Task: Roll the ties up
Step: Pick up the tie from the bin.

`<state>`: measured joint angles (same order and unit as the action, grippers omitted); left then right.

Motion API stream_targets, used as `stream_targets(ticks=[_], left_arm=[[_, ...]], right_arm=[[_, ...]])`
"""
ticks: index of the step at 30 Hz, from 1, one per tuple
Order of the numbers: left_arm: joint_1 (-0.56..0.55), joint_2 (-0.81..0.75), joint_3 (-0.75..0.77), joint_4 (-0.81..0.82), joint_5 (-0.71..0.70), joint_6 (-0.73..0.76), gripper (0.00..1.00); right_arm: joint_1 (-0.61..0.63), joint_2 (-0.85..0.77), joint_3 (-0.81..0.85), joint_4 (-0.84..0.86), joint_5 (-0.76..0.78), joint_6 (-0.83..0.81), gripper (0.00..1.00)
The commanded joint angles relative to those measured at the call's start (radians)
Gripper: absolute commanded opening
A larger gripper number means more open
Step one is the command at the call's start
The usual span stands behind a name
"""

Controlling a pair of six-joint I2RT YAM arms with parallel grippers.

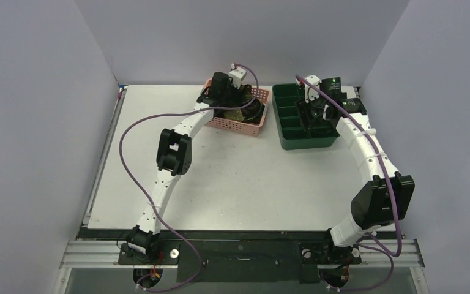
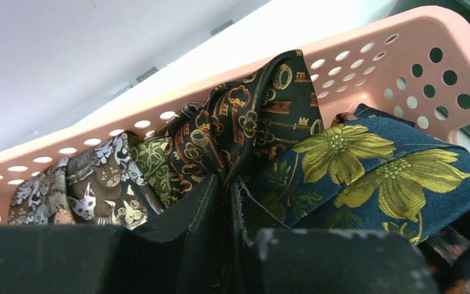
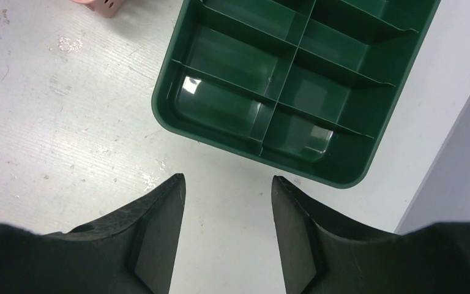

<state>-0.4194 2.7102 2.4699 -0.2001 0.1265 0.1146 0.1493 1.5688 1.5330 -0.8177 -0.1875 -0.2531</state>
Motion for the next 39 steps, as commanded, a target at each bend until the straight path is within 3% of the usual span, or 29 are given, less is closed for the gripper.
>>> stream_targets(ticks=[1,9,15,23,28,31,39], left_arm=[[0.004,-0.115,-0.051,0.058,0.041,0.030,0.03],[0.048,-0.475,-0.492,0.224,0.236,-0.062,0.00],[0.082,-0.675,-0.662,0.236,0.449,-0.133,0.00],[0.097,-0.834,-0.762,0.223,0.564,-0.144,0.00],[0.099,-0.865,-0.699,0.230,0.541,-0.170,0.00],[0.101,-0.836,-0.620,0.243,0.455,-0.172,0.00],[0.123,-0.597,-0.087,0.102,0.362,-0.194,0.00]], right_arm=[[-0.009,-0.030,-0.010,0.003,0.014,-0.013,0.50],[-0.011,-0.069,-0.041,-0.003,-0.018,-0.029,0.50],[-0.009,-0.086,-0.067,-0.006,-0.107,-0.033,0.49],[0.037,-0.036,-0.012,0.010,-0.264,-0.046,0.50],[0.101,-0.018,0.026,0.040,-0.259,-0.053,0.50],[0.119,-0.011,0.031,0.066,-0.239,-0.041,0.50],[0.117,-0.006,0.060,0.074,-0.198,-0.010,0.50]])
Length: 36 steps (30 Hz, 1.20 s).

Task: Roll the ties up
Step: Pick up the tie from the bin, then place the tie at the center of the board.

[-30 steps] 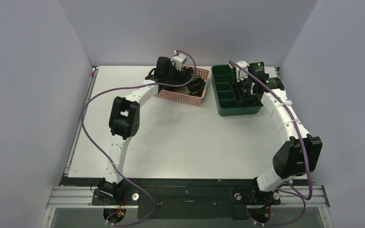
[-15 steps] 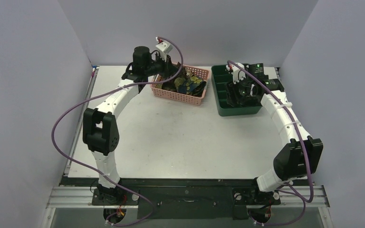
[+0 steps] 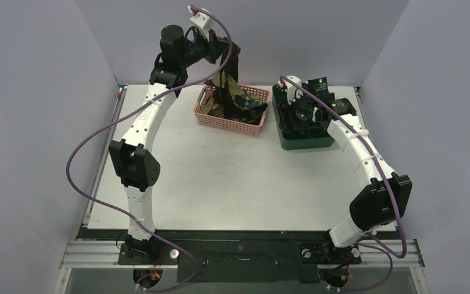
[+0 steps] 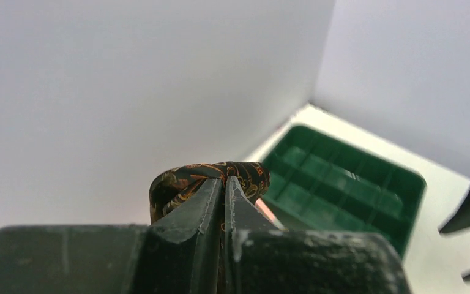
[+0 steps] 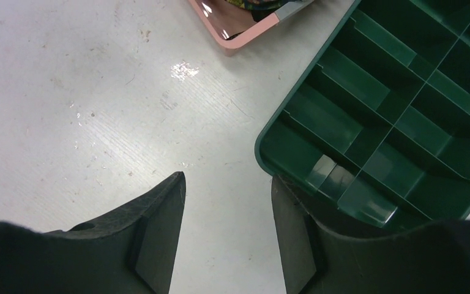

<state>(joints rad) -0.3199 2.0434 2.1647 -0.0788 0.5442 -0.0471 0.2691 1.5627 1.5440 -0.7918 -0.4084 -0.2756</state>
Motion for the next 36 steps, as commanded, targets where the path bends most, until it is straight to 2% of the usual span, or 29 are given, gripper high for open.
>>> stream_targets(ticks=[1,4,10,14,19,22,23,28,31,36], left_arm=[[0.027,0.104,0.298,-0.022,-0.064,-0.053,0.00],[0.042,0.135,0.390,0.011,-0.078,-0.080,0.00],[0.048,0.105,0.398,0.131,-0.099,-0.099,0.00],[0.049,0.077,0.424,0.157,-0.110,-0.111,0.00],[0.050,-0.003,0.406,0.145,-0.025,-0.180,0.00],[0.043,-0.078,0.333,0.110,0.094,-0.195,0.00],[0.032,-0.095,0.314,0.050,0.119,-0.182,0.00],[-0.046,-0.269,0.055,-0.061,0.232,-0.051,0.00],[-0.089,-0.339,-0.072,-0.098,0.274,-0.027,0.00],[-0.215,-0.398,-0.136,-0.167,0.309,-0.021,0.00]], right_arm=[[-0.003,-0.006,0.049,0.048,0.025,0.012,0.50],[-0.004,-0.015,0.044,0.053,0.043,0.013,0.50],[-0.003,-0.031,0.026,0.060,0.068,0.011,0.50],[-0.004,-0.029,0.037,0.059,0.068,0.010,0.50],[-0.011,-0.032,0.064,0.059,0.061,0.011,0.50],[-0.024,-0.041,0.067,0.049,0.059,0.019,0.50],[-0.033,-0.040,0.070,0.030,0.060,0.019,0.50],[-0.102,-0.043,0.065,-0.052,0.041,0.019,0.50],[-0.147,-0.060,0.041,-0.071,0.020,0.015,0.50],[-0.205,-0.100,-0.007,-0.111,0.002,-0.010,0.50]])
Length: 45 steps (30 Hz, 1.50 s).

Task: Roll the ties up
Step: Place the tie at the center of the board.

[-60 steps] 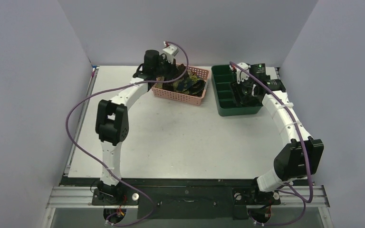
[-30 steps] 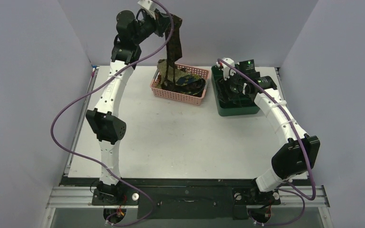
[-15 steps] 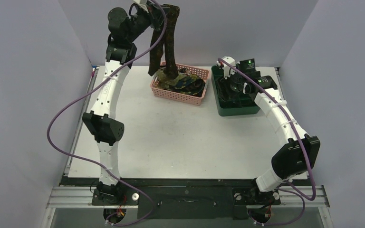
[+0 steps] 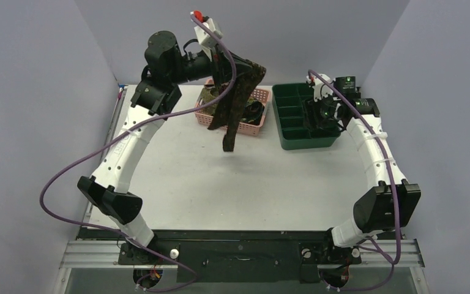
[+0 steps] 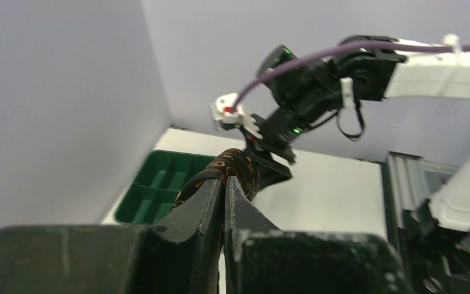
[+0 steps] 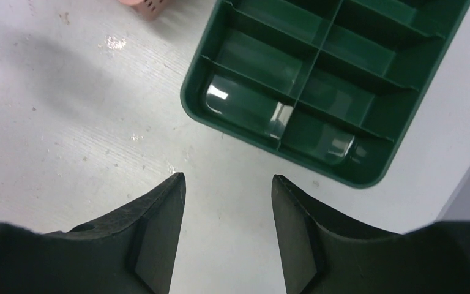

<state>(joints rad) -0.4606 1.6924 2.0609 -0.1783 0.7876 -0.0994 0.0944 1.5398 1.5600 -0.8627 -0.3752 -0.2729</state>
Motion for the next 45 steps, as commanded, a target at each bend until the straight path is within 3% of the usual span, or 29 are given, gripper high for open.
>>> stream_targets(ticks=[1,4,7,10,16,17,19,20,21,22,24,29,32,37,40,45], left_arm=[[-0.093,-0.055,-0.034,-0.072,0.067,0.024,0.00],[-0.156,-0.065,-0.075,0.014,0.067,-0.097,0.00],[-0.157,-0.077,-0.151,0.144,0.042,-0.356,0.00],[-0.143,-0.098,-0.284,0.225,-0.031,-0.442,0.00],[0.024,-0.148,-0.668,0.300,-0.257,-0.680,0.00],[0.089,-0.155,-0.702,0.289,-0.269,-0.671,0.00],[0.185,-0.152,-0.784,0.249,-0.283,-0.580,0.21],[0.216,-0.148,-0.807,0.178,-0.292,-0.540,0.45],[0.273,-0.133,-0.810,0.144,-0.290,-0.452,0.57],[0.296,-0.127,-0.806,0.073,-0.297,-0.340,0.75],[0.335,-0.110,-0.796,-0.010,-0.320,-0.176,0.85],[0.308,-0.126,-0.826,-0.081,-0.239,0.023,0.88],[0.222,-0.158,-0.863,-0.097,-0.204,0.134,0.88],[0.193,-0.214,-0.975,0.071,-0.210,-0.013,0.89],[0.225,-0.208,-0.964,0.062,-0.226,-0.063,0.89],[0.184,-0.216,-0.919,-0.122,-0.103,0.151,0.86]], right_arm=[[-0.041,-0.085,-0.027,-0.044,-0.033,-0.018,0.50],[-0.059,-0.099,-0.039,-0.079,-0.038,-0.038,0.50],[-0.075,-0.107,-0.043,-0.131,-0.043,-0.064,0.50],[-0.082,-0.115,-0.063,-0.157,-0.037,-0.093,0.50],[-0.084,-0.119,-0.103,-0.210,-0.019,-0.138,0.50],[-0.084,-0.117,-0.102,-0.230,-0.013,-0.143,0.50],[-0.084,-0.110,-0.103,-0.256,-0.004,-0.156,0.50],[-0.084,-0.109,-0.104,-0.264,-0.004,-0.162,0.50],[-0.084,-0.104,-0.109,-0.279,-0.004,-0.163,0.50],[-0.084,-0.102,-0.110,-0.286,-0.009,-0.165,0.50],[-0.084,-0.100,-0.123,-0.305,-0.019,-0.164,0.50],[-0.084,-0.105,-0.168,-0.321,-0.039,-0.149,0.50],[-0.080,-0.102,-0.209,-0.329,-0.086,-0.136,0.49],[0.030,-0.106,-0.294,-0.264,-0.098,-0.077,0.50],[0.161,-0.088,-0.321,-0.198,-0.058,-0.040,0.50],[0.222,0.000,-0.273,-0.177,-0.082,-0.020,0.49]])
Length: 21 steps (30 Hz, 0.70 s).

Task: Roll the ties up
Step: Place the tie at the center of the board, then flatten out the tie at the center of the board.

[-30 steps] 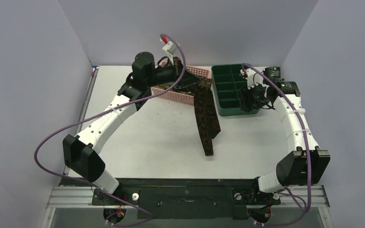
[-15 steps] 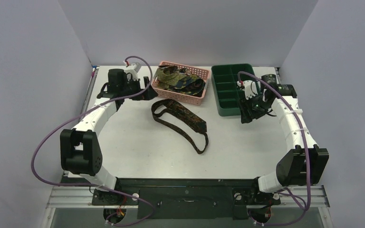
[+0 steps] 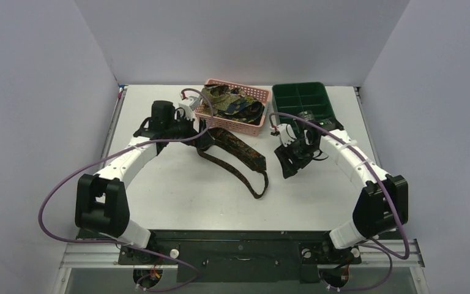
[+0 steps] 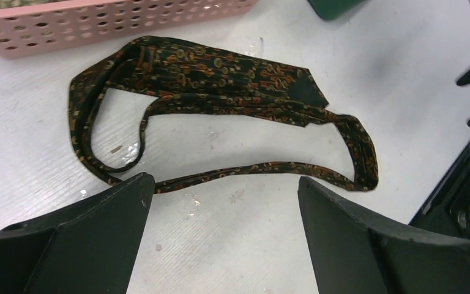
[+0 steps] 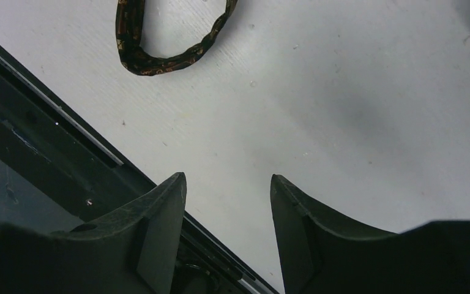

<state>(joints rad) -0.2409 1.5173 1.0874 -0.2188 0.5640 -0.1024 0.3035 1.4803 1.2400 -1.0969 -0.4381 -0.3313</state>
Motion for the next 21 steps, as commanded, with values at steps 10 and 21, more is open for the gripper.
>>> stream_targets(ticks=[10,21], left_arm=[[-0.614,0.075,0.136,-0.322,-0.003,0.610,0.81],[-0.737,0.339,0.310,-0.297,-0.161,0.629,0.72]], right_arm=[[-0.190,0.124,0.158,0.021,-0.042,0.035,0.48],[-0.266,-0.001,0.041,0.013,-0.013,0.018,0.48]])
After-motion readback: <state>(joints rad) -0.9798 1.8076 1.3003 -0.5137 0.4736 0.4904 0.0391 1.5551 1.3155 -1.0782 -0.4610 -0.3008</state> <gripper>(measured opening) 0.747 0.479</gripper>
